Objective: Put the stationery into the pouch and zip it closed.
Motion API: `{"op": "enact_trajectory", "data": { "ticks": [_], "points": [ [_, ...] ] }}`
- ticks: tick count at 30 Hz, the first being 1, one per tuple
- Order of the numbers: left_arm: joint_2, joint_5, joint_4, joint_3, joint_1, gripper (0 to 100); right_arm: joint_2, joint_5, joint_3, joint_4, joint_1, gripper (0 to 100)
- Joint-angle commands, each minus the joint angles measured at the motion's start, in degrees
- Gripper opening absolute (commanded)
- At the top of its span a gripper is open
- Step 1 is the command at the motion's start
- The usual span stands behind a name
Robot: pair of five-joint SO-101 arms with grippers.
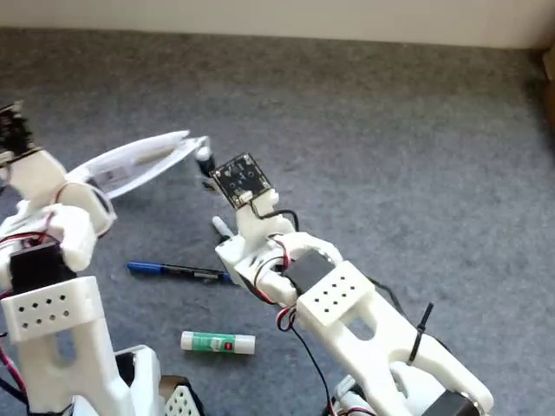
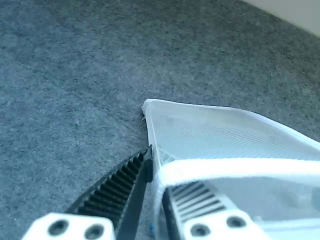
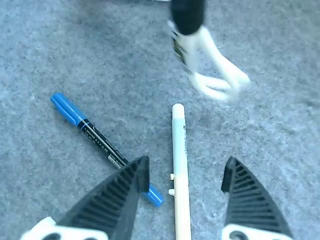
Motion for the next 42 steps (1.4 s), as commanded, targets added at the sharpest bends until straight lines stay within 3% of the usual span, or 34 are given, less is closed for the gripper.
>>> {"op": "enact_trajectory", "data": {
  "ticks": [1, 7, 20, 23, 30, 37, 42],
  "points": [
    [-0.48, 0.7, -1.41, -1.01, -2.59, 1, -2.42, -0.53, -0.75, -0.92, 0.75, 23.1],
    [-0.57, 0.79, -1.23, -1.1, -4.18, 1, 5.67, -0.53, -1.8, -1.45, 0.66, 23.1],
    [-0.57, 0.79, -1.23, -0.84, -4.09, 1, 35.74, -0.53, -21.05, -3.21, 0.75, 23.1],
    [-0.57, 0.79, -1.23, -0.75, -4.0, 1, 38.81, -0.53, -22.46, -3.21, 1.1, 19.0],
    [-0.57, 0.79, -1.23, -0.66, -3.91, 1, 41.01, -0.53, -22.55, -3.21, 3.3, 0.3],
    [-0.57, 0.79, -1.14, -0.66, -3.74, 1, 39.08, 3.16, -22.37, -3.03, 5.49, 0.5],
    [-0.57, 0.79, -1.14, -0.57, -1.89, 1, 29.14, 5.98, -16.4, -1.01, 6.81, 0.5]
  ]
}}
